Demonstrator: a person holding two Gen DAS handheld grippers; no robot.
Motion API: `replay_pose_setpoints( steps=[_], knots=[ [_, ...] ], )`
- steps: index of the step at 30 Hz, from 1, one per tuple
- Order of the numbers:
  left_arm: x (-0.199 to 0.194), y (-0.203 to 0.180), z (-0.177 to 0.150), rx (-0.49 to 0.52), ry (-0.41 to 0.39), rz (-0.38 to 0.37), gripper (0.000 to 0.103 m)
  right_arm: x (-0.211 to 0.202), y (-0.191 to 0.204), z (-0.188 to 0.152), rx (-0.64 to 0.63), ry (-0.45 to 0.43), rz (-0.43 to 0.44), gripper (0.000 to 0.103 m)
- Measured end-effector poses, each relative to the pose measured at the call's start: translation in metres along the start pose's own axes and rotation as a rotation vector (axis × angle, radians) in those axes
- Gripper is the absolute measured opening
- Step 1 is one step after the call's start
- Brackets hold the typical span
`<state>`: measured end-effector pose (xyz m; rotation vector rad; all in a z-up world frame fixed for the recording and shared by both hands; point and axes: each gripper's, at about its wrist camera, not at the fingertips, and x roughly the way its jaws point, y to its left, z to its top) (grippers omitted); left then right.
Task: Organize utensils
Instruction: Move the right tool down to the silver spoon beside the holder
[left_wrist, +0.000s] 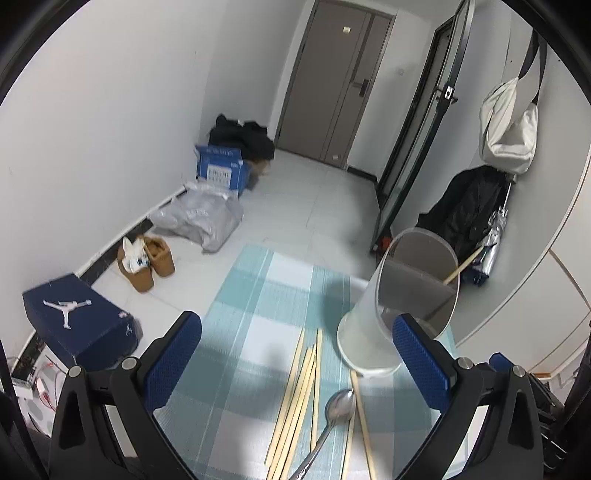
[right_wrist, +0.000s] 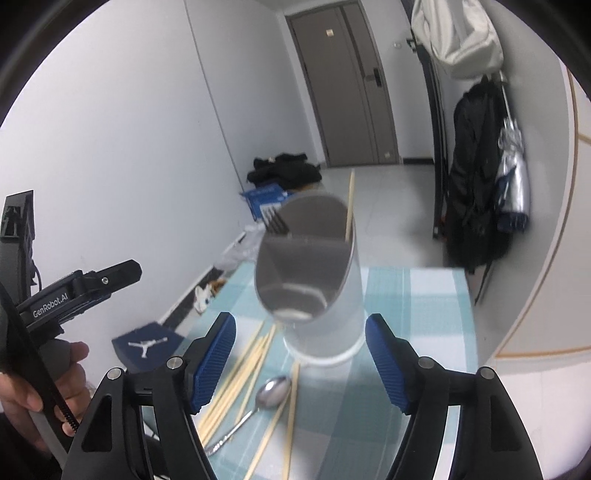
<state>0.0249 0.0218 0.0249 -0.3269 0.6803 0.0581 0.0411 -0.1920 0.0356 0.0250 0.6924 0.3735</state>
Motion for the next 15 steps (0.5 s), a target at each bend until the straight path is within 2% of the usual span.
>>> replay_pose_setpoints(
  steps=[10, 15],
  knots=[
    [0.009, 0.018, -0.010, -0.023, 0.034, 0.021, 0.102, 0.033, 0.004, -0.027, 0.000, 0.132, -0.009, 0.075],
    [0.017, 0.031, -0.013, -0.056, 0.065, 0.028, 0.102, 0.050, 0.009, -0.037, 0.022, 0.204, 0.034, 0.075]
  ],
)
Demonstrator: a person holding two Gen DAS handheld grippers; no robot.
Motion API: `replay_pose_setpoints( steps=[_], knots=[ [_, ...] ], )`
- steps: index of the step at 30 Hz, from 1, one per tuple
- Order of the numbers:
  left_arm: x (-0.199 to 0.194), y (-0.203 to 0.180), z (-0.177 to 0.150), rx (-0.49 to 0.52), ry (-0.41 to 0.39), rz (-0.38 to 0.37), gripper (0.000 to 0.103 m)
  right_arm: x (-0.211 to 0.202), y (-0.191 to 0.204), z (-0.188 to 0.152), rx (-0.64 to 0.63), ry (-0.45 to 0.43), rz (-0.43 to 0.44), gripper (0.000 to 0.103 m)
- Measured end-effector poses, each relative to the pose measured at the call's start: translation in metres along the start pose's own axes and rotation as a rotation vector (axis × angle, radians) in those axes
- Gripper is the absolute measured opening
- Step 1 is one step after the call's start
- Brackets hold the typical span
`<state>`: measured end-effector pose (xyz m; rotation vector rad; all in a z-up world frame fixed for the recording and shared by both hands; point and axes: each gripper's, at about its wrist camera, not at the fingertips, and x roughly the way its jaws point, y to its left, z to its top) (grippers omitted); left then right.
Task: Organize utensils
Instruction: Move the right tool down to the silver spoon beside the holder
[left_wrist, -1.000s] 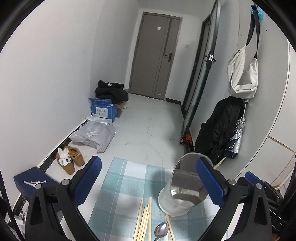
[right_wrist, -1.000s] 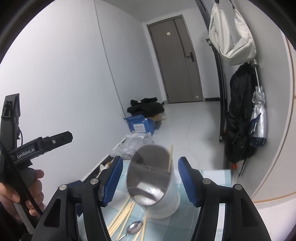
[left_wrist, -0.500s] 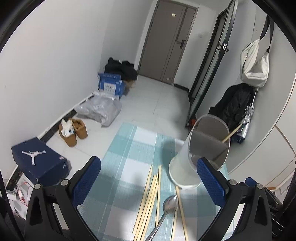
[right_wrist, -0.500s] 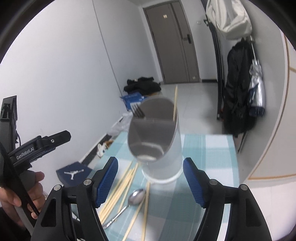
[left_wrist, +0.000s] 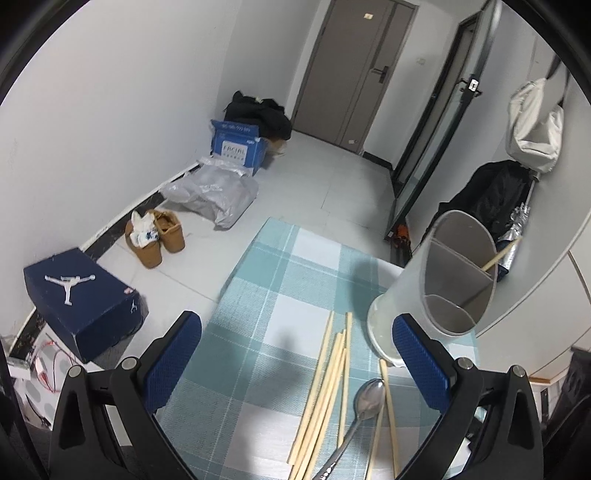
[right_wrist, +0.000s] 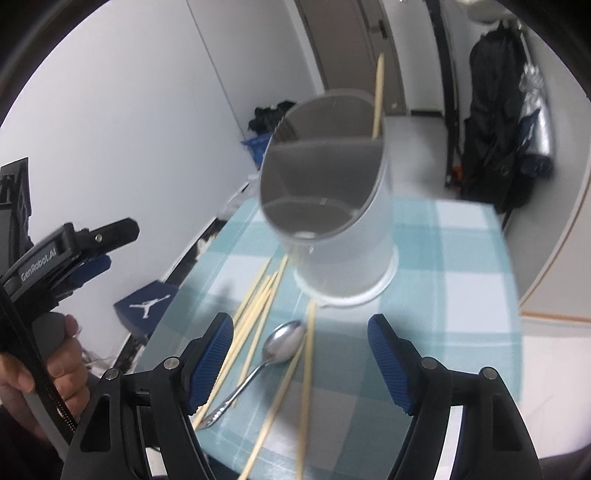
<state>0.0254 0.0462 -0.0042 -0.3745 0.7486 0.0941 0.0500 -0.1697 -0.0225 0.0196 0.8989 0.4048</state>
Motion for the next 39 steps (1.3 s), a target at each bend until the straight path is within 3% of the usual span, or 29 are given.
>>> replay_pose_setpoints(
  steps=[3, 13, 19, 29, 35, 37, 39],
  knots=[
    [0.004, 0.009, 0.001, -0.030, 0.026, -0.005, 0.102, 0.018, 0.003, -0.005, 0.031, 0.063, 0.034, 0.075],
    [0.013, 0.027, 0.007, -0.114, 0.059, -0.010, 0.102, 0.067, 0.021, -0.021, 0.106, 0.237, 0.200, 0.058],
    [0.018, 0.032, 0.007, -0.144, 0.091, -0.018, 0.102, 0.088, 0.012, -0.032, 0.192, 0.321, 0.213, 0.055],
    [0.021, 0.035, 0.010, -0.173, 0.116, -0.022, 0.102, 0.096, 0.018, -0.015, 0.129, 0.314, 0.034, 0.050],
    [0.023, 0.036, 0.010, -0.180, 0.121, -0.019, 0.102, 0.109, 0.040, -0.011, -0.009, 0.288, -0.108, 0.049],
    [0.025, 0.037, 0.009, -0.187, 0.128, -0.015, 0.102, 0.112, 0.048, -0.013, -0.058, 0.278, -0.154, 0.040],
    [0.025, 0.040, 0.009, -0.198, 0.130, -0.018, 0.102, 0.112, 0.048, -0.013, -0.080, 0.267, -0.174, 0.040]
  ],
)
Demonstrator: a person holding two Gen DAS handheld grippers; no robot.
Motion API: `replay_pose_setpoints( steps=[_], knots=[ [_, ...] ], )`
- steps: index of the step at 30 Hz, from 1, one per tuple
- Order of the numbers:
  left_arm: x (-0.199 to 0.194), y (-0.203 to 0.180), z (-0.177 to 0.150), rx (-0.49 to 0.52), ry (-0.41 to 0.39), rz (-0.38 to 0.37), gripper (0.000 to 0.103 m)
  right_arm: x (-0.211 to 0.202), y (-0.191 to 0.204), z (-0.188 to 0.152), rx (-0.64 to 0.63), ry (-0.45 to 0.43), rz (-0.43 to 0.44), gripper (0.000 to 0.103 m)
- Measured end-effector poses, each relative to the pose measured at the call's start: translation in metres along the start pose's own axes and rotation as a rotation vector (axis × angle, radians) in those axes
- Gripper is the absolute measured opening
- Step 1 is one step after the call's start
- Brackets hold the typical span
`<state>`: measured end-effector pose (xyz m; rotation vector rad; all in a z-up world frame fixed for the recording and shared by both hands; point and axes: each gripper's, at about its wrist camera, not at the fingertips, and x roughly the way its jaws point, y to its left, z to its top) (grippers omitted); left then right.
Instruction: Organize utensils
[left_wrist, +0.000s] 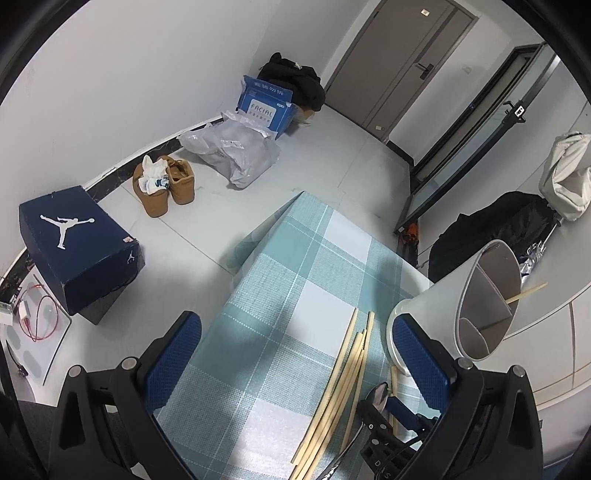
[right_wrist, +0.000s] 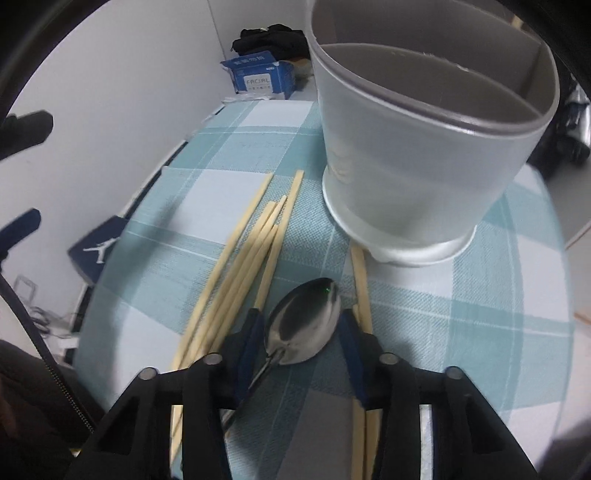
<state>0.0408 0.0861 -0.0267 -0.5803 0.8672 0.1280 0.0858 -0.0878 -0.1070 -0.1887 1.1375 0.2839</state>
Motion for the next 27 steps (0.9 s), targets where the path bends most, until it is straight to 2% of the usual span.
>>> replay_pose_setpoints(
  steps=[8, 13, 18, 27],
  knots=[
    [0.001, 0.003, 0.001, -0.005, 0.002, 0.007, 0.102, -0.004, -0.012, -0.004, 0.008, -0.010, 0.039, 0.038],
    [0.008, 0.002, -0.001, 0.031, 0.006, 0.070, 0.102, -0.012, -0.020, -0.007, 0.001, -0.035, 0.068, 0.037],
    [0.023, -0.001, -0.006, 0.099, 0.037, 0.130, 0.102, -0.030, -0.023, -0.014, -0.060, -0.108, 0.099, 0.036],
    [0.048, -0.017, -0.015, 0.233, 0.142, 0.165, 0.102, -0.059, -0.032, -0.026, -0.112, -0.251, 0.126, 0.036]
  ],
)
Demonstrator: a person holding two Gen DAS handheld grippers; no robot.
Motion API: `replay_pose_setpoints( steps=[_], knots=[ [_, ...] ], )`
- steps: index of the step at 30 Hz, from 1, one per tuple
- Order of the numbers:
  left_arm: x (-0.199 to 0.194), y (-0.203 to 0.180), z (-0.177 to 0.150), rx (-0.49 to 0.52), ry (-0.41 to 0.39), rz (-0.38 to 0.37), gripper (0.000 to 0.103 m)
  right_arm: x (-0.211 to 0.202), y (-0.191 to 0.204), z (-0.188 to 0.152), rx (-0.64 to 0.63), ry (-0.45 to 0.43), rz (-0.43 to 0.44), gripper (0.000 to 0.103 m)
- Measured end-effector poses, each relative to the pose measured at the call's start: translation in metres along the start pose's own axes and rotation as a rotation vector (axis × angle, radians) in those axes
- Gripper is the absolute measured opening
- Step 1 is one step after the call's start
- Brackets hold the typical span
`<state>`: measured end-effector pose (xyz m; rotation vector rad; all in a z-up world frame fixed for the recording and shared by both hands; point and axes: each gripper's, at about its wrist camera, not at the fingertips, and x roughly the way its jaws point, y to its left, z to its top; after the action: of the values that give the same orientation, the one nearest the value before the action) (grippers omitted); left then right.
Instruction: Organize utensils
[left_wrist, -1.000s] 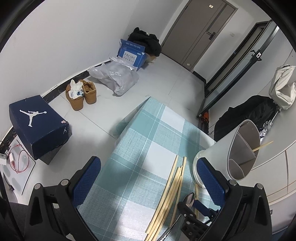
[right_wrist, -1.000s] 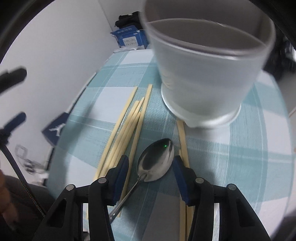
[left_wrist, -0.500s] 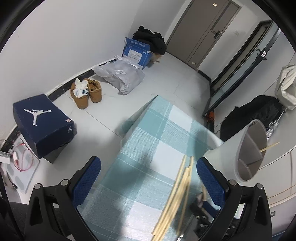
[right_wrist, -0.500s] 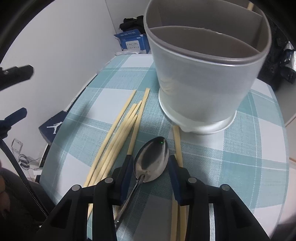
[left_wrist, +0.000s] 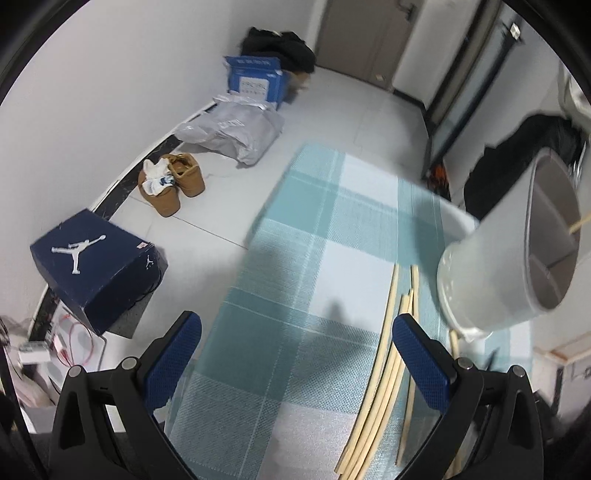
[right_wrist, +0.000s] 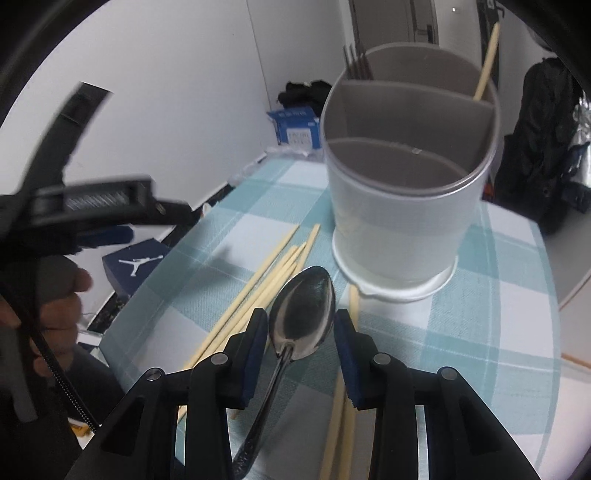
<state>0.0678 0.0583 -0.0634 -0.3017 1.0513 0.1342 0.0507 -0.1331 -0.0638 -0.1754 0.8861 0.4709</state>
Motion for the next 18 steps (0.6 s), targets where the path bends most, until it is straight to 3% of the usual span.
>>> replay_pose_setpoints(
  steps=[4, 7, 15, 18],
  knots=[
    [0.015, -0.017, 0.007, 0.086, 0.060, 0.004, 0.102, -0.015, -0.006, 0.002, 0.007, -0.059, -0.001, 0.035],
    [0.023, -0.026, 0.011, 0.129, 0.060, 0.037, 0.102, -0.024, -0.014, 0.002, 0.037, -0.085, 0.015, 0.035],
    [0.046, -0.038, 0.015, 0.158, 0.128, 0.026, 0.101, -0.044, -0.022, 0.005, 0.055, -0.139, 0.060, 0.035],
    [0.052, -0.046, 0.018, 0.196, 0.139, 0.067, 0.100, -0.043, -0.021, 0.005, 0.062, -0.146, 0.074, 0.035]
  ],
)
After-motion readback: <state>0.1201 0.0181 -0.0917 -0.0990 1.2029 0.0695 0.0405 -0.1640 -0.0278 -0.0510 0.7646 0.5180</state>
